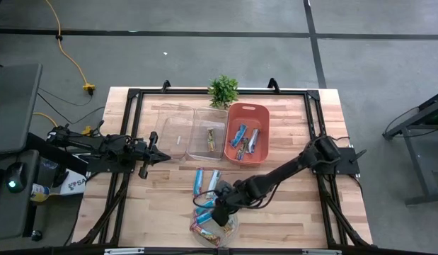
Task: Pick and place Granola Bars by type
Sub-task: Put the yellow granola bar into the right transparent bin
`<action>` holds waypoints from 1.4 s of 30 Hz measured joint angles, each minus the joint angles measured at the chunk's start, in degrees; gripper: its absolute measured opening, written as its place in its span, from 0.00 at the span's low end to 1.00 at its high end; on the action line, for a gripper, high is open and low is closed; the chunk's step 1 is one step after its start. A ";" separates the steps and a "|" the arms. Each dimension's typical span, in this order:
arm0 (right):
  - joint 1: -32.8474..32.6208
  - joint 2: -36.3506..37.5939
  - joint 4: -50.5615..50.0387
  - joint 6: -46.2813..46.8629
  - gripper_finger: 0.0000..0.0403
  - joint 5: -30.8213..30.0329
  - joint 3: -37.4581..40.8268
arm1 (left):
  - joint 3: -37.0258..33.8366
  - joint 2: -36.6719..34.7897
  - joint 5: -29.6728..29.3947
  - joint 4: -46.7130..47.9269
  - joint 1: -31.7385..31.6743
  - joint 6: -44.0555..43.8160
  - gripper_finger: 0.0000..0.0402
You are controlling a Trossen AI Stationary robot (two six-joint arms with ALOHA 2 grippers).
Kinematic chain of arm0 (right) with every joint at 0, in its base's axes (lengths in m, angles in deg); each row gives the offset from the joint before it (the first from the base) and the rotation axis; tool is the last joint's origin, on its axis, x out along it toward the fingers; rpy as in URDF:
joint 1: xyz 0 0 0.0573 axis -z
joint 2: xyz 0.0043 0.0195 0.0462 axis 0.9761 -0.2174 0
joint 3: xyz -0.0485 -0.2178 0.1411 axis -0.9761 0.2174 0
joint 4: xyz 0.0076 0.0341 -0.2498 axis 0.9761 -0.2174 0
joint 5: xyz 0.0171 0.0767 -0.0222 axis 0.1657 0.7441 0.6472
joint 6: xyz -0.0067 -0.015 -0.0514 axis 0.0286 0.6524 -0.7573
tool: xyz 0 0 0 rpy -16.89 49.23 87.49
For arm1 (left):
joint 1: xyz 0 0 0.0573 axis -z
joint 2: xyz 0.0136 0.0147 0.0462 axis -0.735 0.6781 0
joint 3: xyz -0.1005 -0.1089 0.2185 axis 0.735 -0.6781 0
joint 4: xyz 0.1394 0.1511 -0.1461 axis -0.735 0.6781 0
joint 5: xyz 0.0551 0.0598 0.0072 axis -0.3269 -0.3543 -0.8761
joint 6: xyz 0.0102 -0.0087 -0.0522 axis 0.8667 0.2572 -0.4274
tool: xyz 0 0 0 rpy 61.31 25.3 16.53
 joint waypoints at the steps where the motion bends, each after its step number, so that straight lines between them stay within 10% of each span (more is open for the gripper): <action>1: 0.32 0.55 -0.06 -0.78 0.14 0.11 0.00 | 0.00 0.00 0.00 0.02 0.00 0.00 0.00; 17: 5.83 14.68 17.67 -26.55 0.14 12.87 0.02 | 0.01 0.00 0.00 -0.01 0.01 0.00 0.00; 42: 20.55 18.51 38.22 -33.59 0.14 9.43 0.00 | 0.02 0.00 -0.01 -0.01 0.00 0.00 0.00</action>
